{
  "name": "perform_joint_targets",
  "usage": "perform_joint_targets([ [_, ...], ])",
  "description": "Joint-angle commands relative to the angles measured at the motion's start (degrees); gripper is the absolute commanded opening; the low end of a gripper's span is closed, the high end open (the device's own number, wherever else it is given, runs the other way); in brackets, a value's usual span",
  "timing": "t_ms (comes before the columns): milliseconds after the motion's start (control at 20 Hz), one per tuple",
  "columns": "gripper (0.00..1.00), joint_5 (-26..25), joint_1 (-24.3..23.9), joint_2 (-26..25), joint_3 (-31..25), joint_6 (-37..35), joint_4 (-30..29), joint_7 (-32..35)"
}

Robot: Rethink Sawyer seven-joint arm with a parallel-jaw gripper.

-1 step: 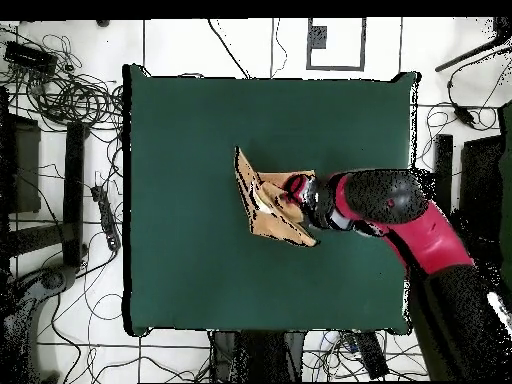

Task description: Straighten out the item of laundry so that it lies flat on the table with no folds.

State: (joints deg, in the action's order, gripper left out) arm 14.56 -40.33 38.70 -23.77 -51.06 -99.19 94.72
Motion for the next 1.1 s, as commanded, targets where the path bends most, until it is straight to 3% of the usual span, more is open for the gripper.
perform_joint_targets([
  [50, 0.00, 9.2, 2.6, -8.6, -8.7, -9.2, 9.7, 6.9],
  [450, 0.00, 9.1, 5.0, -10.4, -7.3, -10.2, 13.7, 7.1],
  [650, 0.00, 9.0, 4.7, -8.2, -7.5, -4.0, 8.5, 5.0],
  [850, 0.00, 10.2, 3.8, -4.3, -9.7, 8.4, -1.8, 4.5],
  [1000, 0.00, 12.0, 2.1, -2.1, -15.0, 22.5, -11.1, 7.5],
  [1100, 0.00, 11.4, 1.4, -2.0, -17.8, 29.1, -13.9, 10.2],
])
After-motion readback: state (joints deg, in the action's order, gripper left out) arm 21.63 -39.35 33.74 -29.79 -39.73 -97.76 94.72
